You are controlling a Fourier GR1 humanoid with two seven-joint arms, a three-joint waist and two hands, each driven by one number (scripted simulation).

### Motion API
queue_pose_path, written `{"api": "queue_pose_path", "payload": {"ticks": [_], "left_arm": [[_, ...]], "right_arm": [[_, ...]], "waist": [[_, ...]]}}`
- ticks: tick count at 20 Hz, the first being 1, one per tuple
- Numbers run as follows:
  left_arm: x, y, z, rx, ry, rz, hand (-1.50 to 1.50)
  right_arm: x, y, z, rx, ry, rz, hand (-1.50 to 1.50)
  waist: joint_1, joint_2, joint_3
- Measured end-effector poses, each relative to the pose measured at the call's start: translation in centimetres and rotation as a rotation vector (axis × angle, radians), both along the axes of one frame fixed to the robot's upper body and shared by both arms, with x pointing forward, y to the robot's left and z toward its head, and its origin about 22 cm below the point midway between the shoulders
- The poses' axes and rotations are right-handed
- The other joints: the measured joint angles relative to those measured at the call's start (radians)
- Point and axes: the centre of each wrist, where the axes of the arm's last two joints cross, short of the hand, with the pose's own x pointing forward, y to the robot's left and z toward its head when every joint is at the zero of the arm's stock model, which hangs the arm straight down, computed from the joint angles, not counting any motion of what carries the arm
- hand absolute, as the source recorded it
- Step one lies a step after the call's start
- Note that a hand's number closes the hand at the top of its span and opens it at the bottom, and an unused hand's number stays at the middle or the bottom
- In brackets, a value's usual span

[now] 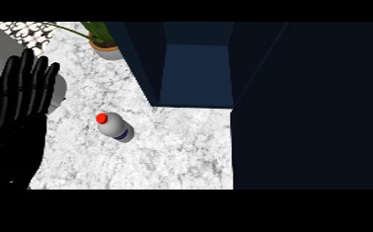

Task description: Pick up the bottled water, place it into the cabinet and close the cabinet

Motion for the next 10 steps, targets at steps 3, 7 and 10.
{"api": "queue_pose_path", "payload": {"ticks": [3, 7, 10], "left_arm": [[-0.4, 0.8, -0.5, 0.009, -0.001, 0.009, -1.5], [-1.9, 1.4, -0.3, -0.012, 0.034, -0.019, -1.5], [-2.6, 1.3, -0.6, -0.133, 0.118, -0.064, -1.5]], "right_arm": [[-0.8, -0.5, 0.5, -0.012, 0.005, -0.002, -1.5], [-3.0, -0.2, 0.4, -0.004, 0.039, 0.004, -1.5], [-4.2, 0.9, 0.2, 0.023, 0.093, 0.092, -1.5]], "waist": [[-0.013, -0.005, 0.009], [-0.02, -0.01, 0.013], [-0.021, -0.012, 0.015]]}}
